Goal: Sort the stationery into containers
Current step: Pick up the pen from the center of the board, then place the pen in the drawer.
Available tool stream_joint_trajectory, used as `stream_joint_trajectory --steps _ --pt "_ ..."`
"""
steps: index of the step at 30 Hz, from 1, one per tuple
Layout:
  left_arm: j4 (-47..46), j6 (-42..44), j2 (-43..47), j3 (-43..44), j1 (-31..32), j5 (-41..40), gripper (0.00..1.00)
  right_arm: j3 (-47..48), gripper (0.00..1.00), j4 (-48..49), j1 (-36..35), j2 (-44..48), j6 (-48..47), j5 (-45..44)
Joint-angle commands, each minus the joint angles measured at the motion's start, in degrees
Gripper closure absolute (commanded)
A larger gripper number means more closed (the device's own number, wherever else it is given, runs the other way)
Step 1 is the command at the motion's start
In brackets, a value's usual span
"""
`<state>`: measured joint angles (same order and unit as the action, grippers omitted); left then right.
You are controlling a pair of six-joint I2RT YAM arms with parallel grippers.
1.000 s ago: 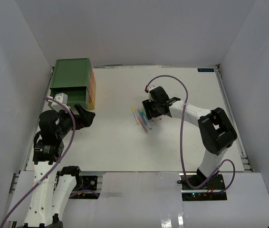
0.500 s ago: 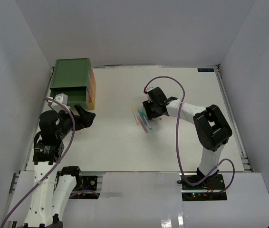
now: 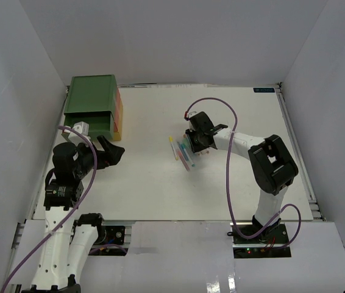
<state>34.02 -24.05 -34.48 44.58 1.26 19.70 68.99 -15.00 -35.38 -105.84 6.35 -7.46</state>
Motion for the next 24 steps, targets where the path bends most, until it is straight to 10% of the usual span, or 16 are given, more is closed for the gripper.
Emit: stream_joint_trajectory --steps 1,13,24 --pt "-1.24 -1.78 -0.32 0.6 0.33 3.05 0.02 0.36 0.85 -0.73 0.22 4.76 -1.08 -1.24" --pt "-10.54 -15.84 -6.12 -0.89 1.63 15.19 0.02 -9.04 0.88 7.97 -4.95 24.01 2.35 10.8" --pt "-18.46 -25.51 -20.87 7.18 26.3 -5.8 0.02 -13.8 0.89 14.3 -10.76 33.77 7.97 12.65"
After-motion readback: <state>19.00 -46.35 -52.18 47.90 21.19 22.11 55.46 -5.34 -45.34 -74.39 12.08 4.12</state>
